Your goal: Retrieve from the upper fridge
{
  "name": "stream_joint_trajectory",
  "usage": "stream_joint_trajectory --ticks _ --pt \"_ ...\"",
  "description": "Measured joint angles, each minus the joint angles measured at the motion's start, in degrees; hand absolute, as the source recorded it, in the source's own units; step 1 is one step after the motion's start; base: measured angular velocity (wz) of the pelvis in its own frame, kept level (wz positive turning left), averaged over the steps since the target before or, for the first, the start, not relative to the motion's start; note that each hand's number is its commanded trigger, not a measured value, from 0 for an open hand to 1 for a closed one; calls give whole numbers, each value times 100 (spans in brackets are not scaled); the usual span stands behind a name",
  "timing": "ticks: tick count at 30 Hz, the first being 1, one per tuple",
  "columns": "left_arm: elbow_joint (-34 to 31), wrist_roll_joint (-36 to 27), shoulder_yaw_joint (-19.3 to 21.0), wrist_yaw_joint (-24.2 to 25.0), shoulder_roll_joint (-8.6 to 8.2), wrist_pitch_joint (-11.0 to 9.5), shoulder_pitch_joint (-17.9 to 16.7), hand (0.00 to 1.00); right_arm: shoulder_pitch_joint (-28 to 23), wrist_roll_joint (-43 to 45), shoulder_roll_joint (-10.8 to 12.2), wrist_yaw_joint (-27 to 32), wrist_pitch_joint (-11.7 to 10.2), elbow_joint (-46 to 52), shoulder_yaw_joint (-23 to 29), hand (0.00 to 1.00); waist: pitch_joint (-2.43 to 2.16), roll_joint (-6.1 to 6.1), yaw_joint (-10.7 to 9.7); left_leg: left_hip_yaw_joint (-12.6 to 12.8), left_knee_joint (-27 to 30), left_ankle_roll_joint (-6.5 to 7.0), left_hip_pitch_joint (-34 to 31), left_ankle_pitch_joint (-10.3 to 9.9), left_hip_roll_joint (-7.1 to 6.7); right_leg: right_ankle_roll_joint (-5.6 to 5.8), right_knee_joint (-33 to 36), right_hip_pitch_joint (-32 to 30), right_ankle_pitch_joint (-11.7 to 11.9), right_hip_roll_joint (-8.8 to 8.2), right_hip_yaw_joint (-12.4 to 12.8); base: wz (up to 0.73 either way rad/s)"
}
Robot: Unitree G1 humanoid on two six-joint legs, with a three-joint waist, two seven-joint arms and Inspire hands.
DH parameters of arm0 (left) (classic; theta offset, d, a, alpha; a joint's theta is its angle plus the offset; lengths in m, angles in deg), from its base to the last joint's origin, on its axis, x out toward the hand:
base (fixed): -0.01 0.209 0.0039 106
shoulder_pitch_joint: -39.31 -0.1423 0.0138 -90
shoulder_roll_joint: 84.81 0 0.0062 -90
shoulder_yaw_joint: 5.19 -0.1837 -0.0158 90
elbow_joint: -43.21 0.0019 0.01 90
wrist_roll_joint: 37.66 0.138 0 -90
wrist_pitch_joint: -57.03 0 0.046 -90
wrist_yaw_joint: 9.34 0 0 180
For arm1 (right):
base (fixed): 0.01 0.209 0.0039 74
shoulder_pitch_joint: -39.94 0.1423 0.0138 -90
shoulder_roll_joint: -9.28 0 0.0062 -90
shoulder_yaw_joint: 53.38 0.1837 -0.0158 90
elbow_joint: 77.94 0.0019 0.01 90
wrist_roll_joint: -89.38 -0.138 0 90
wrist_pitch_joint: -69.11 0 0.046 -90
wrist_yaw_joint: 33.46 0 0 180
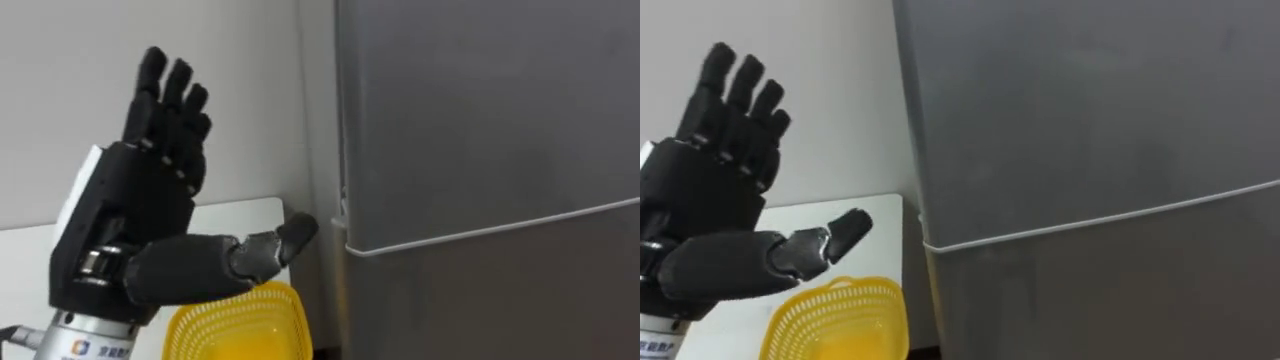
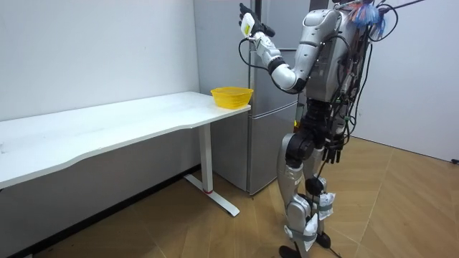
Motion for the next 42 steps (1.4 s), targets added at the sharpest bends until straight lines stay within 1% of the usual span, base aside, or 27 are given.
stream_joint_trajectory --ticks 2,4,8,12,16,19,24,26,31,36,37,38,39,40,42 --pt "0 0 -29 155 1 49 6 0 28 -4 -1 4 10 -22 -1 0 4 19 -1 93 -2 0 32 0 0 -4 0 0 2 21 88 -18" --pt "0 0 -39 271 1 115 7 0 63 -6 -1 7 45 -23 -2 0 4 20 -9 106 -2 0 37 0 3 -10 -3 -2 6 32 121 -11" --pt "-1 4 -124 492 0 249 7 0 112 -5 -10 17 125 -20 -2 0 3 21 -42 110 -3 0 33 0 7 -16 -44 -3 9 41 125 -1" --pt "-1 4 -153 618 0 323 7 0 115 -8 -10 19 128 -20 -7 0 2 20 -71 110 -5 0 27 0 7 -18 -42 5 11 42 116 0" --pt "-5 0 -215 739 0 331 7 0 107 -31 -10 24 127 -17 -9 0 1 18 -118 114 -10 0 37 0 8 -19 -44 8 11 40 128 -2" --pt "-5 0 -301 779 0 331 7 0 105 -31 -10 23 126 -17 -9 0 0 15 -123 118 -12 0 44 0 9 -20 -44 8 12 41 138 -1" --pt "-6 0 -314 871 0 331 7 0 106 -31 -10 23 124 -17 -9 0 -7 3 -124 120 -16 0 66 0 10 -22 -44 19 13 44 162 -1" --pt "-6 -12 -328 894 0 330 9 0 111 -27 -15 23 125 -17 -7 0 -10 -2 -134 181 -16 0 77 0 13 -22 -44 20 15 45 188 -4" --pt "-4 -11 -497 997 -12 332 106 0 116 -23 -23 23 126 -19 -6 0 -10 -2 -138 208 -21 0 88 0 13 -13 -51 25 36 45 211 -2" --pt "-4 -8 -536 1021 -11 344 106 0 119 1 -23 28 129 -31 -7 0 -10 0 -139 266 -60 0 118 0 13 3 -76 43 48 45 218 0" --pt "-4 -7 -546 1040 -11 345 106 21 125 1 -23 30 128 -35 -7 0 -10 1 -139 269 -60 0 115 0 11 9 -123 43 52 44 220 0" --pt "-5 -7 -553 1072 -12 346 106 57 128 1 -24 38 128 -39 -7 0 -14 8 -136 275 -61 0 109 0 11 15 -157 52 71 46 221 0" --pt "-4 -7 -556 1079 -12 346 106 62 134 1 -23 44 129 -42 -7 0 -15 10 -136 275 -61 0 105 0 11 17 -158 50 73 46 221 0" --pt "-5 -7 -575 1087 -10 346 106 100 140 0 -22 64 129 -50 -13 0 -17 14 -137 275 -61 0 103 0 8 22 -157 49 78 44 220 0" --pt "-4 -7 -584 1084 -10 347 106 100 149 1 -22 89 131 -50 -20 0 -22 21 -135 275 -61 0 102 0 9 29 -149 51 83 39 218 0"
